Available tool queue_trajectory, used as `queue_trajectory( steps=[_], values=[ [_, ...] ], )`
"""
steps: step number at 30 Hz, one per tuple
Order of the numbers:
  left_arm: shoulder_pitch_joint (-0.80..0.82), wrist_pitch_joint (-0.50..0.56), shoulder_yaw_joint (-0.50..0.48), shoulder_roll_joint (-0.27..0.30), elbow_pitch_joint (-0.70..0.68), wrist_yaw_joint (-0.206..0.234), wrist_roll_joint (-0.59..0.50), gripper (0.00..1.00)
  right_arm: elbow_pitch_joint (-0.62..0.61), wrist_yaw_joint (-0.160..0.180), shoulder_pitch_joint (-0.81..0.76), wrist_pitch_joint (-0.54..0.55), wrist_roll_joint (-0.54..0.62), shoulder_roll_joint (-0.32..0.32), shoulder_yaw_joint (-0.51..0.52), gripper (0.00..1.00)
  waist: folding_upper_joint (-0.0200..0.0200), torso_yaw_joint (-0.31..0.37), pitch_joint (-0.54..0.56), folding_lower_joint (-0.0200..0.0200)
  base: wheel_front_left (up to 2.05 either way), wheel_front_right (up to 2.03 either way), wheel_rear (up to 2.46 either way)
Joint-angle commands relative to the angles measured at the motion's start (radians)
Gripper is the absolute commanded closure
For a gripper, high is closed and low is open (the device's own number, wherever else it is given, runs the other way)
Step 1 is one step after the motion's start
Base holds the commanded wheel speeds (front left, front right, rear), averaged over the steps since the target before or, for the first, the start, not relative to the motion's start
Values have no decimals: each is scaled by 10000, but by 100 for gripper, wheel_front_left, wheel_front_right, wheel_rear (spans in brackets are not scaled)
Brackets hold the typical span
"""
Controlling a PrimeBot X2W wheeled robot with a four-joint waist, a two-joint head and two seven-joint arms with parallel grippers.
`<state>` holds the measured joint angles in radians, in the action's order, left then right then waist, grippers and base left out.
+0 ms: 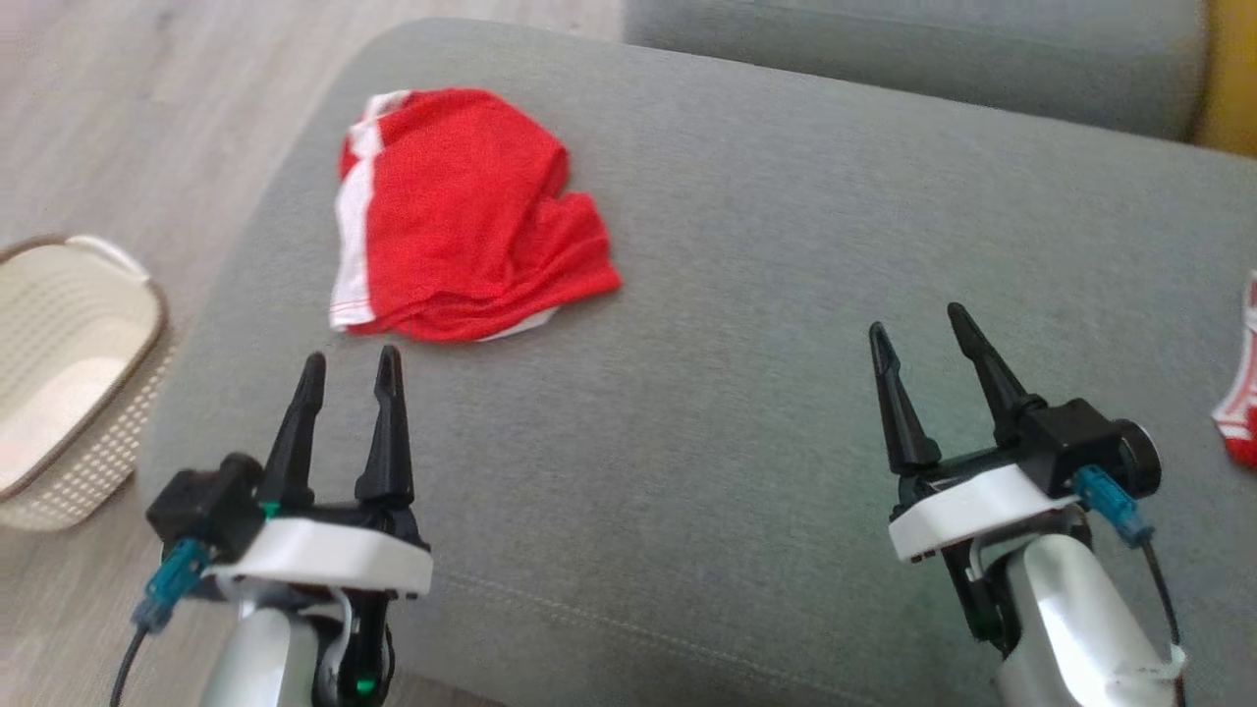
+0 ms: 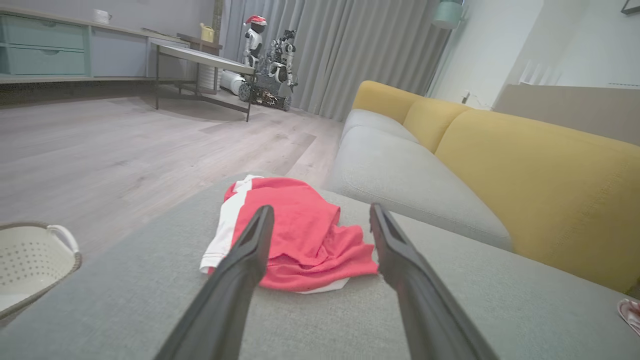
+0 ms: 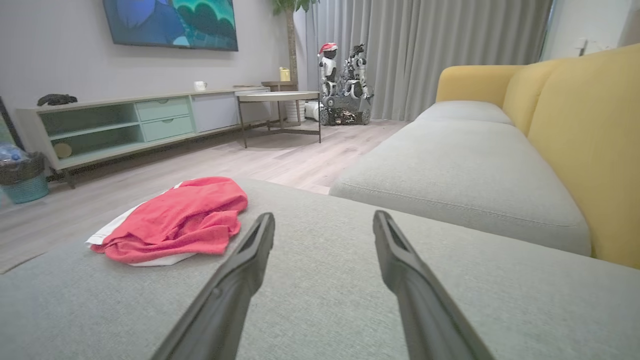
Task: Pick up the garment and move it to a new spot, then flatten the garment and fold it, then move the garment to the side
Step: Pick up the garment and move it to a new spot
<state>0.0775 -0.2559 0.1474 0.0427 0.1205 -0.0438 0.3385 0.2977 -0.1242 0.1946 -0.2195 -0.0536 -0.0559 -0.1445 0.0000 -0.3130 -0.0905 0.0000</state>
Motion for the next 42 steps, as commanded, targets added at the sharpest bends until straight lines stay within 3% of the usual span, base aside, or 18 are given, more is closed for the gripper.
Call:
queue_trajectory(
  steps=[1, 12, 28, 35, 42],
  values=[
    [16, -59, -382, 75, -403, 46, -7, 0, -244, -65, 112, -22, -106, 22, -320, 0, 0, -541, 275, 0, 0, 0, 0],
    [-408, -59, -559, 75, -634, 84, -99, 0, -78, -65, -87, -133, -366, 41, -599, 0, 0, -1126, 561, 0, 0, 0, 0],
    [294, -59, -1546, 75, -708, 104, 213, 0, -406, -65, 145, 73, -299, 5, -604, 0, 0, -622, -54, 0, 0, 0, 0],
    [1597, -59, -2132, 117, 803, -221, -248, 0, -1057, -65, 440, 448, -36, -269, -310, 0, 0, -222, -993, 0, 0, 0, 0],
    [3853, 751, -1939, 806, 3371, -513, -91, 0, -2255, -65, 737, 1050, 393, -616, 245, 0, 0, 134, -2168, 0, 0, 0, 0]
  ],
)
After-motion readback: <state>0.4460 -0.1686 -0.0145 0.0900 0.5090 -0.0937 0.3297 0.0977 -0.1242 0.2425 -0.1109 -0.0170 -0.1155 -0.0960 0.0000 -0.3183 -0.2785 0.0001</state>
